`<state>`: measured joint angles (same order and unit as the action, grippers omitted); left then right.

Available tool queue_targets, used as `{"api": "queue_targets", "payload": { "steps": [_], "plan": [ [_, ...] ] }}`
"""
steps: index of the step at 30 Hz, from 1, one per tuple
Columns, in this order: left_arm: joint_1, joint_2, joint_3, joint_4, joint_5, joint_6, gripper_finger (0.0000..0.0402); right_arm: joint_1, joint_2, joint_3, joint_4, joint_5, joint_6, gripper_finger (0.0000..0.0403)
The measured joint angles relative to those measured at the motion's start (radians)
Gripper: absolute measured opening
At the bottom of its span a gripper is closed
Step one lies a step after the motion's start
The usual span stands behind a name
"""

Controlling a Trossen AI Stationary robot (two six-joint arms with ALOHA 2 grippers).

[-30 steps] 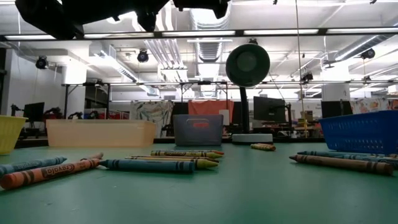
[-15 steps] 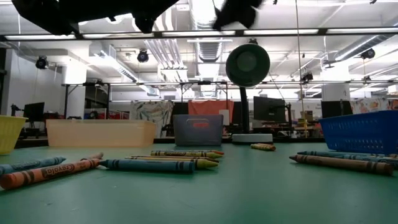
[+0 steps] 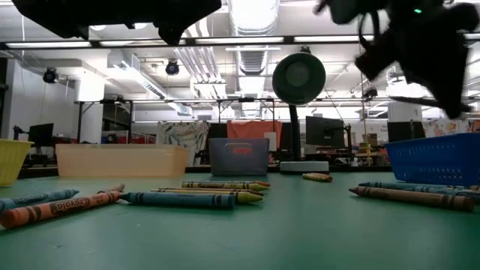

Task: Sort crayons
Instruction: Put the orange crayon into the blue bin, then put the green crayon into the orange bin

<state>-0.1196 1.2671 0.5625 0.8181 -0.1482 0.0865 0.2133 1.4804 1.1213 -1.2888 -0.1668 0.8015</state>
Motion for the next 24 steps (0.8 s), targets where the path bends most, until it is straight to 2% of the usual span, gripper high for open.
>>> {"api": "queue_targets", "payload": {
  "steps": [4, 13, 20, 24],
  "plan": [
    [0.000, 0.000, 0.000, -0.006, 0.000, -0.001, 0.0131, 0.025, 0.001, -0.079, 0.035, -0.016, 0.046, 0.0021],
    [0.000, 0.000, 0.000, -0.029, 0.000, -0.021, 0.0131, 0.024, 0.001, -0.118, 0.066, 0.037, 0.070, 0.0094],
    [0.000, 0.000, 0.000, -0.062, -0.001, -0.049, 0.0131, 0.023, 0.001, 0.010, 0.063, 0.083, 0.061, 0.0099],
    [0.000, 0.000, 0.000, -0.086, -0.003, -0.053, 0.0131, 0.015, 0.001, 0.128, 0.069, 0.184, 0.066, 0.0091]
  ]
}}
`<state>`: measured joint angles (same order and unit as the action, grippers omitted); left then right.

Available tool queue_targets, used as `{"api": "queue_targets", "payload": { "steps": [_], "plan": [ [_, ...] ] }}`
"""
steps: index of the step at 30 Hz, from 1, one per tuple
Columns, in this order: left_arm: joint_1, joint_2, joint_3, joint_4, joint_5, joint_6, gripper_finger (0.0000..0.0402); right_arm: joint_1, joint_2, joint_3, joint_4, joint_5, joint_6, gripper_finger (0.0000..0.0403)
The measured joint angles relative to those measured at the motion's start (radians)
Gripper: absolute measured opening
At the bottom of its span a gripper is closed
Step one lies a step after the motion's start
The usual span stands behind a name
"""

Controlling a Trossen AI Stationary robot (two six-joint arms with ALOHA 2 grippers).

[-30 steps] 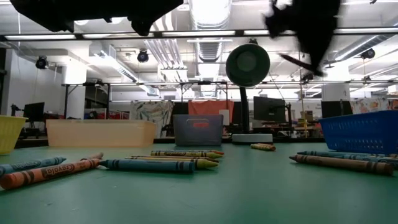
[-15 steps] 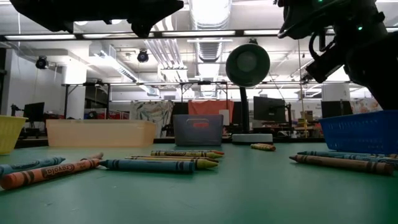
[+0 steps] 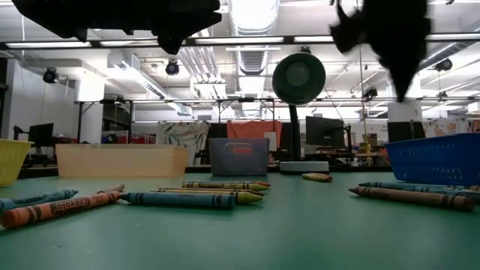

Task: Sort crayons
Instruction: Put the green crayon into the orange bin

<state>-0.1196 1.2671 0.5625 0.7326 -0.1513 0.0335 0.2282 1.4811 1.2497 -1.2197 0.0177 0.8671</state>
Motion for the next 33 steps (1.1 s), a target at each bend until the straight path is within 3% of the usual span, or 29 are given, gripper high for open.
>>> {"api": "queue_targets", "payload": {
  "steps": [6, 12, 21, 33],
  "plan": [
    [-0.002, -0.006, 0.000, -0.004, -0.053, 0.006, 0.0131, -0.050, 0.011, 0.124, 0.084, 0.214, -0.003, 0.0075],
    [0.000, -0.079, 0.000, -0.074, -0.203, 0.007, 0.0131, -0.131, 0.019, 0.109, 0.257, 0.219, -0.054, 0.0058],
    [0.000, -0.232, 0.000, -0.251, -0.208, 0.021, 0.0131, -0.211, 0.134, 0.106, 0.275, 0.208, -0.079, 0.0054],
    [0.000, -0.251, -0.002, -0.280, -0.208, 0.032, 0.0131, -0.263, 0.311, 0.128, 0.274, 0.185, -0.109, 0.0054]
  ]
}}
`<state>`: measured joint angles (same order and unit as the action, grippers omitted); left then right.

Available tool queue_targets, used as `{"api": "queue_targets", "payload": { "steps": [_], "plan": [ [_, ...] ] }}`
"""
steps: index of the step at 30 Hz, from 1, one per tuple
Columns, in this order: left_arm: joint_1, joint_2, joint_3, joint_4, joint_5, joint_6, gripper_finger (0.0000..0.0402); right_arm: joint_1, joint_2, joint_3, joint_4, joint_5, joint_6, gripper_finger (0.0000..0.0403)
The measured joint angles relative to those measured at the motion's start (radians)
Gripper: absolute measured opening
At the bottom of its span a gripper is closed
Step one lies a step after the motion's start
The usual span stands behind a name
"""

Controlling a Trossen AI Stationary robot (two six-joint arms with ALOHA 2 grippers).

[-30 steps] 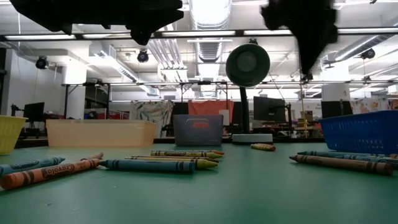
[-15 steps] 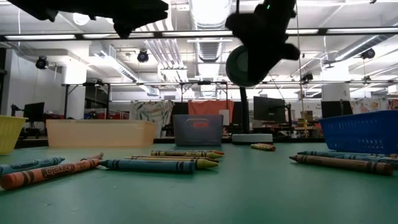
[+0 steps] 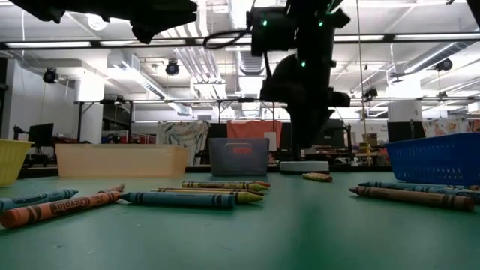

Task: Sort crayons
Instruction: Put the green crayon into the orange bin

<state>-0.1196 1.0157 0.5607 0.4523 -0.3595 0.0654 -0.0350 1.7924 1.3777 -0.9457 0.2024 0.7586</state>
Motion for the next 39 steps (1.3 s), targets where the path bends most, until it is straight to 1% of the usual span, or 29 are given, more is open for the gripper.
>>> {"api": "queue_targets", "payload": {
  "steps": [12, 17, 21, 25, 35, 39],
  "plan": [
    [0.000, 0.003, -0.001, -0.001, 0.000, 0.000, 0.0131, -0.018, 0.074, 0.004, 0.006, 0.019, 0.007, 0.0056],
    [0.000, 0.004, -0.001, -0.001, -0.001, 0.000, 0.0131, -0.018, 0.070, 0.003, 0.005, 0.059, -0.001, 0.0081],
    [0.000, 0.012, -0.001, -0.001, -0.001, 0.000, 0.0131, -0.018, 0.069, 0.008, 0.012, 0.061, -0.001, 0.0104],
    [0.000, 0.020, -0.001, -0.001, -0.001, 0.000, 0.0131, -0.018, 0.071, 0.005, 0.021, 0.061, 0.000, 0.0118],
    [0.000, 0.024, -0.001, 0.000, 0.000, 0.000, 0.0131, -0.018, 0.075, -0.001, 0.068, 0.063, 0.007, 0.0130],
    [0.000, 0.024, -0.001, 0.000, -0.001, 0.000, 0.0131, -0.018, 0.075, -0.002, 0.069, 0.082, 0.007, 0.0130]
  ]
}}
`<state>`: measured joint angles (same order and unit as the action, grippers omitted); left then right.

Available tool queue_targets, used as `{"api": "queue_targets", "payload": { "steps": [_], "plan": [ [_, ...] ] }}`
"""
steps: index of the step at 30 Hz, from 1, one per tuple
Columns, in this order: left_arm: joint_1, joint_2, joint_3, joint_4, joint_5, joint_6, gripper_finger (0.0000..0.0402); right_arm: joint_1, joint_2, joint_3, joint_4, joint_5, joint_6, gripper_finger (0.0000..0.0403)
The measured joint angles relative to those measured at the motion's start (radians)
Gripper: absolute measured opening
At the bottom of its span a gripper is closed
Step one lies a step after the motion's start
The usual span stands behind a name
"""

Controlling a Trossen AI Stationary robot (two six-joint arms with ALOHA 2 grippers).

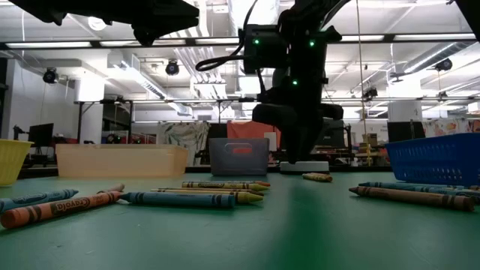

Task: Sort crayons
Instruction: Put the green crayon into the orange bin

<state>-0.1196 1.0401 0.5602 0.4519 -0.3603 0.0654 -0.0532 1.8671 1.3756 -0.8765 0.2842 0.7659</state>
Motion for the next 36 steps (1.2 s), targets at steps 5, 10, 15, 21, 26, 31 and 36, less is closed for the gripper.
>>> {"api": "queue_targets", "payload": {
  "steps": [5, 10, 15, 21, 26, 31, 36],
  "plan": [
    [0.000, 0.000, 0.000, 0.000, 0.000, 0.000, 0.0131, 0.000, 0.000, -0.004, -0.001, 0.005, 0.005, 0.0130],
    [0.000, 0.000, 0.000, 0.000, 0.000, 0.000, 0.0131, 0.002, 0.000, -0.015, -0.002, 0.006, 0.012, 0.0130],
    [0.000, 0.000, 0.000, 0.000, 0.000, 0.000, 0.0131, 0.003, 0.000, -0.035, -0.001, 0.005, 0.031, 0.0126],
    [0.000, 0.000, 0.000, 0.000, 0.000, 0.000, 0.0131, 0.003, 0.000, -0.058, 0.013, 0.005, 0.038, 0.0121],
    [0.000, 0.000, 0.000, 0.000, 0.000, 0.000, 0.0131, 0.003, 0.000, -0.077, 0.063, 0.005, 0.037, 0.0126],
    [0.000, 0.000, 0.000, 0.000, 0.000, 0.000, 0.0131, 0.003, 0.000, -0.087, 0.077, 0.005, 0.035, 0.0127],
    [0.000, 0.000, 0.000, 0.000, 0.000, 0.000, 0.0131, 0.003, 0.000, -0.106, 0.103, 0.005, 0.035, 0.0121]
  ]
}}
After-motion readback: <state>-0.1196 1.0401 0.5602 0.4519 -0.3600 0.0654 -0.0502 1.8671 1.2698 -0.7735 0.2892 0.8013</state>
